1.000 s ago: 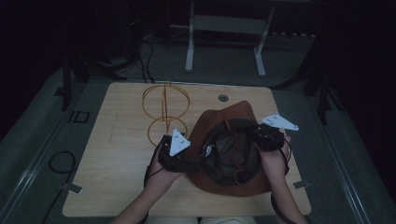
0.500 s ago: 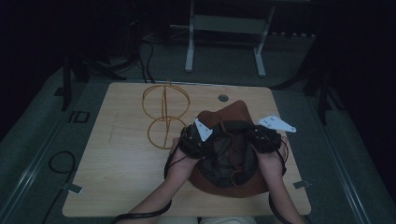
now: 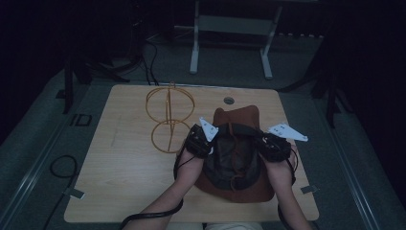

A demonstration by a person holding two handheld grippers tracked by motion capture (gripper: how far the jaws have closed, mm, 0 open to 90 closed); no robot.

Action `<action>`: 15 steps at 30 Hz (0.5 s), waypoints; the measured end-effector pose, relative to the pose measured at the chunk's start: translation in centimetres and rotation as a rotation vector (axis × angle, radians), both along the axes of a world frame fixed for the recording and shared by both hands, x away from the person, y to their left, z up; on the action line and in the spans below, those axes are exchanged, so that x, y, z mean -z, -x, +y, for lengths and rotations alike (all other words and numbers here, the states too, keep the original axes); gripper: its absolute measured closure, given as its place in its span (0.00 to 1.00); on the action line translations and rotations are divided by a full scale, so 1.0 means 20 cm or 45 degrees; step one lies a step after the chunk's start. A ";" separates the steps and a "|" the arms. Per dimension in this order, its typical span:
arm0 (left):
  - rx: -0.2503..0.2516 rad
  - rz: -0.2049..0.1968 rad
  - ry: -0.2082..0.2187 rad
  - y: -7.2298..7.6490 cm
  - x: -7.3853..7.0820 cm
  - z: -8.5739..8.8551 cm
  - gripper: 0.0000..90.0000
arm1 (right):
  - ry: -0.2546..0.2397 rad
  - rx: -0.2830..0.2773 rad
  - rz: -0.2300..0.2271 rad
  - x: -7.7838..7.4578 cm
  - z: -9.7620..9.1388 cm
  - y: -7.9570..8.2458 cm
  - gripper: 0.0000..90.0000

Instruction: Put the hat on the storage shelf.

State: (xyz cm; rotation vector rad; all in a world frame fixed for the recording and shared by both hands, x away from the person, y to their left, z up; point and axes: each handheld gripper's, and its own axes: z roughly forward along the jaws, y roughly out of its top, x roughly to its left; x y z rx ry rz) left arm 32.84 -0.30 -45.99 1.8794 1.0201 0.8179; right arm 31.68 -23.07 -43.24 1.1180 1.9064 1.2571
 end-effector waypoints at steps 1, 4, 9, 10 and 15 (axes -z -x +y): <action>0.014 0.004 0.021 0.00 -0.01 0.01 0.97 | -0.006 -0.019 -0.009 0.00 -0.01 0.01 0.81; 0.024 -0.010 0.039 0.01 -0.04 0.03 0.97 | -0.034 -0.090 -0.033 0.00 -0.05 0.04 0.69; 0.035 -0.061 0.040 0.03 -0.07 0.04 0.97 | 0.027 -0.216 -0.029 -0.02 -0.10 0.10 0.59; 0.041 -0.060 0.044 0.03 -0.07 0.05 0.97 | 0.040 -0.253 -0.014 -0.02 -0.10 0.11 0.57; 0.031 -0.087 0.048 0.05 -0.09 0.07 0.97 | 0.028 -0.435 -0.028 -0.03 -0.20 0.18 0.58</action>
